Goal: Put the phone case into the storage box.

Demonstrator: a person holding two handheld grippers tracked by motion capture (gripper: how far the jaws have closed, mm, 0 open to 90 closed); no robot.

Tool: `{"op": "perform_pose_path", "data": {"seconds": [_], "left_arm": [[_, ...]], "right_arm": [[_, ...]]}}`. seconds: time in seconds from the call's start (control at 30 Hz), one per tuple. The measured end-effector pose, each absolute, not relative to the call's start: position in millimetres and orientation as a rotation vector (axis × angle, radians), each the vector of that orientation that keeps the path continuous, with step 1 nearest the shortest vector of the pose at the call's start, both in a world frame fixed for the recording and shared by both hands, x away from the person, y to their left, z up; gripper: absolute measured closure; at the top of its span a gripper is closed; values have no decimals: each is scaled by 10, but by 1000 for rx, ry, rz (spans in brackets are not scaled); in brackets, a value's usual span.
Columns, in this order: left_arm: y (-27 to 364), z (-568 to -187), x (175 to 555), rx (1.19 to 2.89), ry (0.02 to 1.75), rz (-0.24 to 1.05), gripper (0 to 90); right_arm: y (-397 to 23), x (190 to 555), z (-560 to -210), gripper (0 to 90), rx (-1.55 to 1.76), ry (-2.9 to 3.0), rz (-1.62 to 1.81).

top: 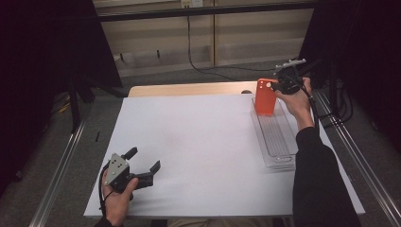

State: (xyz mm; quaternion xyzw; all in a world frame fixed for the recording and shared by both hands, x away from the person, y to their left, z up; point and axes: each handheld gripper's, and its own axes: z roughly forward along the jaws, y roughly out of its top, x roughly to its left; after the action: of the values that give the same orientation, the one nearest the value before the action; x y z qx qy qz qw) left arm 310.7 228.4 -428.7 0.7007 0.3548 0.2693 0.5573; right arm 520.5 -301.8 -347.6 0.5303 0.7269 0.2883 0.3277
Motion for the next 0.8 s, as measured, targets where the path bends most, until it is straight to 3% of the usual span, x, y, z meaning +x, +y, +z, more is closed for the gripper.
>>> {"op": "perform_pose_path", "data": {"seconds": [0.8], "left_arm": [[2294, -4282, 3104, 1657, 832, 641, 29]], "right_arm": [[-3023, 5306, -3562, 640, 1432, 1885, 826]]}}
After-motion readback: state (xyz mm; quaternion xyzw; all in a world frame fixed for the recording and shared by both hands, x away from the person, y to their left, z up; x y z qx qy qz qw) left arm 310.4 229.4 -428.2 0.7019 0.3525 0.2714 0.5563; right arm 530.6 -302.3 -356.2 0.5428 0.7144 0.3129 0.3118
